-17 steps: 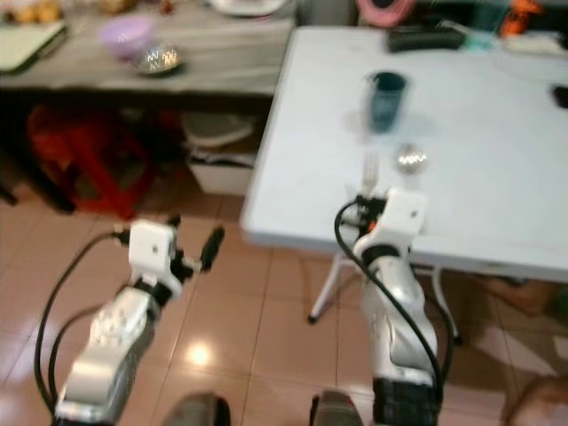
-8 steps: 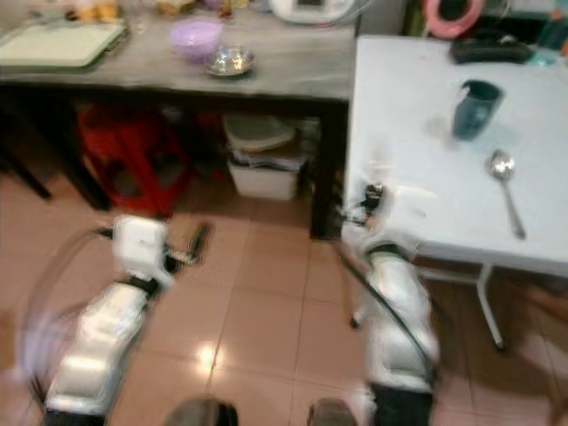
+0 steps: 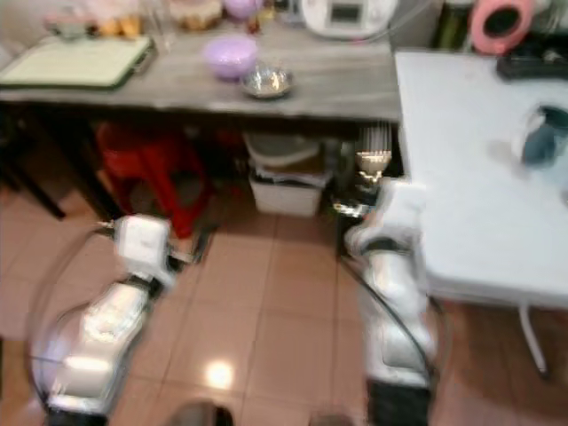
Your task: Setting the table
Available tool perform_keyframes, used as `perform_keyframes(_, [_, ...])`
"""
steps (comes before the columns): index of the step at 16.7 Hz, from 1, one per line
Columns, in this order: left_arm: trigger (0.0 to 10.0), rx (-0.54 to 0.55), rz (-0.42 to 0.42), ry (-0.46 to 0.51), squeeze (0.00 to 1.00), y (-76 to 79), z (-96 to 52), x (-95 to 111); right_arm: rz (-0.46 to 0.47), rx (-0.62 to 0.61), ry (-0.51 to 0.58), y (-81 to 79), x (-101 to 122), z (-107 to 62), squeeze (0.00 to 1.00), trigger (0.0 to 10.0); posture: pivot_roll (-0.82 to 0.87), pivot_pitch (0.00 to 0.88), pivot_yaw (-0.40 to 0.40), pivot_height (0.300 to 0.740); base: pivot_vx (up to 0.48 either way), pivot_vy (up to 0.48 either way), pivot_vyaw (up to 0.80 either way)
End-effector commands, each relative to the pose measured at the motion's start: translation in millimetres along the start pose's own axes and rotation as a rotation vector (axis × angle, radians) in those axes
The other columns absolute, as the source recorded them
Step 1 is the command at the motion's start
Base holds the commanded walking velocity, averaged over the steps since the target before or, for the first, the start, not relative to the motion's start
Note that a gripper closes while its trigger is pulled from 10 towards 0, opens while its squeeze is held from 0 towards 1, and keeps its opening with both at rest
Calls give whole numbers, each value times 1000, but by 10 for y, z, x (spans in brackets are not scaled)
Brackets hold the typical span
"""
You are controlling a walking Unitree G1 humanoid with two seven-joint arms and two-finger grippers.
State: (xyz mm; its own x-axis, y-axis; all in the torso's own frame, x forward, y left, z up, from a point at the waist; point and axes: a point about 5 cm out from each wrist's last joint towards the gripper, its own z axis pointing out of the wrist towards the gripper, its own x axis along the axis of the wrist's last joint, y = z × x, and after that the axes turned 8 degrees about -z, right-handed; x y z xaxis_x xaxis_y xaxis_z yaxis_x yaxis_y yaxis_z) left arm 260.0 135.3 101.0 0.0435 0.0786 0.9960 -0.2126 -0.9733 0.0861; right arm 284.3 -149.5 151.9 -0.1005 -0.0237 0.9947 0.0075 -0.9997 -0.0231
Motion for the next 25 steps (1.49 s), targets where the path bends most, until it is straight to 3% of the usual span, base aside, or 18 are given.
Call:
perform_keyframes(1, [10000,-38,-8,16,0,84,28,36,-21,-32,22,105,51,10,0,0,-47,54,63,740,461,0,0])
perform_keyframes(15, [10000,-76,25,36,0,139,47,56,-7,-49,34,116,58,63,0,0,-46,48,69,740,479,0,0])
perform_keyframes(17, [10000,-81,24,35,0,149,42,55,44,-82,12,155,30,67,0,0,-45,49,69,740,463,0,0])
perform_keyframes(23, [10000,-83,19,35,0,153,36,51,59,-102,-11,235,4,116,0,0,-42,48,68,740,465,0,0])
perform_keyframes(24, [10000,-83,12,35,0,149,27,49,59,-104,-24,238,-15,112,0,3529,-43,48,67,740,461,0,0])
perform_keyframes(25, [10000,-86,-13,33,0,146,11,43,55,-108,-40,241,-39,102,0,10000,-42,49,67,740,0,0,0])
